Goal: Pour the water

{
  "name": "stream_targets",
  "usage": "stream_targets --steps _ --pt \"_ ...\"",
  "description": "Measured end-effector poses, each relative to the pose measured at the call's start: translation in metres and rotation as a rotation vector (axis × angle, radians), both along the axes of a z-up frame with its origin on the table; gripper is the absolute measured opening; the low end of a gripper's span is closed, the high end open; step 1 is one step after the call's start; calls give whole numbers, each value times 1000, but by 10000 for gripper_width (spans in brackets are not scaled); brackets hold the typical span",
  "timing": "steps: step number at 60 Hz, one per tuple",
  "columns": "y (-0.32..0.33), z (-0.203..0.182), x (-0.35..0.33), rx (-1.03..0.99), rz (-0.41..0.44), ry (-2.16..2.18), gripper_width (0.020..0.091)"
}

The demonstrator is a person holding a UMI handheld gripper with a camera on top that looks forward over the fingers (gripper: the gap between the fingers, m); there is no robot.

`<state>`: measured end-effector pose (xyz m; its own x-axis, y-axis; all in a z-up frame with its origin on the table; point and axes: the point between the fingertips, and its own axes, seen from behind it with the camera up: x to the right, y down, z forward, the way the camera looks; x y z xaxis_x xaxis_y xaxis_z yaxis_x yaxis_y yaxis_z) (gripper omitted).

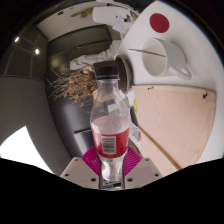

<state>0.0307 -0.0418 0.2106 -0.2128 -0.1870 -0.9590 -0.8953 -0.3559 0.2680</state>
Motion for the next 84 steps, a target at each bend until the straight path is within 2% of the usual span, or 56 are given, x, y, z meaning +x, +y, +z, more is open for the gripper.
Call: stream_targets --steps 11,29,38,47,57,66,71,76,84 --pt "15 -10 7 -51 9 245 240" --pt "19 -19 15 -68 48 289 241" --pt "14 -12 8 -27 128 79 239" --pt "16 25 19 125 188 -315 241" --pt "29 89 84 325 110 -787 242" --pt "37 112 162 396 6 -1146 241" --pt "47 102 210 392 -44 -1333 243" --pt "48 73 255 341 -56 -1488 241" --pt "58 12 300 246 -13 -1638 242"
